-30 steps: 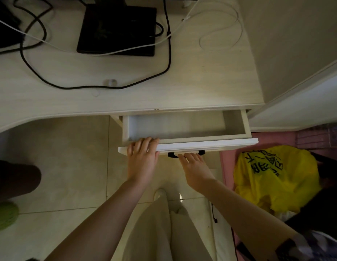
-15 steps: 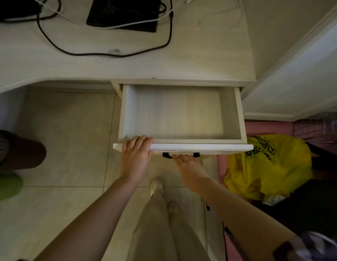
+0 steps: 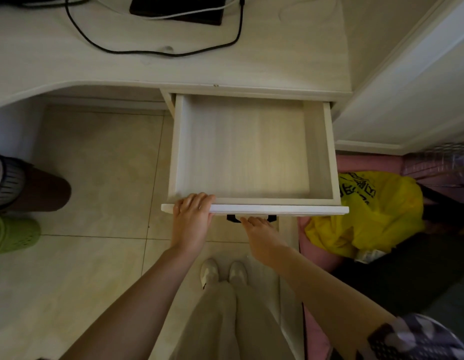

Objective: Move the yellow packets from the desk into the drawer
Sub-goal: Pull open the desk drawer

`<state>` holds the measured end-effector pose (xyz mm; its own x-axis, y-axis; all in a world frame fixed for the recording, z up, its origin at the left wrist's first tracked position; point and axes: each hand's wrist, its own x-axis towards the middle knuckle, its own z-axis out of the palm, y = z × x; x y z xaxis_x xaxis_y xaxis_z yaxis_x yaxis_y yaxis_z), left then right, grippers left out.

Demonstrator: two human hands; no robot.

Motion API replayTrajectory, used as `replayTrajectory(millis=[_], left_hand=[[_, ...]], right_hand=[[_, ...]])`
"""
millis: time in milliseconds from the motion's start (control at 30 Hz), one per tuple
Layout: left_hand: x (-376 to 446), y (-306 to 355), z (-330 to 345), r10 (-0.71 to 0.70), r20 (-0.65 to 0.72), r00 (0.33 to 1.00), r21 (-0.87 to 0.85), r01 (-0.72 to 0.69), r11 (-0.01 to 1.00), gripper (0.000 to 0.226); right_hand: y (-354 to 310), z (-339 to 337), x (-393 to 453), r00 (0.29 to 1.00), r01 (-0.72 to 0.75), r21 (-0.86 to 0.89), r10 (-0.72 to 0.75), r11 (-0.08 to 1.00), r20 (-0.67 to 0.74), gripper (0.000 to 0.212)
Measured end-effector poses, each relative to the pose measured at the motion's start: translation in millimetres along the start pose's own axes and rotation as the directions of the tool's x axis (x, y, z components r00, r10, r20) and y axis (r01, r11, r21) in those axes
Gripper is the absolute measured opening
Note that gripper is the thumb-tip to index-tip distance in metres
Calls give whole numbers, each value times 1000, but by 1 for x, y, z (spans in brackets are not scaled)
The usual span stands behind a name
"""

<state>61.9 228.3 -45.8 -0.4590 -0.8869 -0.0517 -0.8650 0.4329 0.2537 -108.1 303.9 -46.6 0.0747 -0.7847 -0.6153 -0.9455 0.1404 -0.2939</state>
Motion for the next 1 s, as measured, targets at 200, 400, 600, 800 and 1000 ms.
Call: replayTrajectory(millis=[200,400,600,800,1000], left_hand=[[-5,-4,-4,-25,51,998,-1,25,1000,43],[-7,-9,-7,-3,78,997,4,3,1000,43],[-12,-13,-17,15,174,985,-23,-12,1000,46],[-19,-8,-57,-152,235,960,-273,215,938,48],[-48,-20,-98,-345,149,927,-375,376,847,36]], right_hand=[[-10,7,-2,1000,-1,-5,1,1000,30,66],[-12,8,-2,999,1,1,-1,1000,50,65],[-12,-8,-10,998,-6,110,-1,994,68,55],[-33,-39,-33,999,45,172,-45,984,-7,45],[-81,-82,-39,981,164,134,-148,977,-124,41]])
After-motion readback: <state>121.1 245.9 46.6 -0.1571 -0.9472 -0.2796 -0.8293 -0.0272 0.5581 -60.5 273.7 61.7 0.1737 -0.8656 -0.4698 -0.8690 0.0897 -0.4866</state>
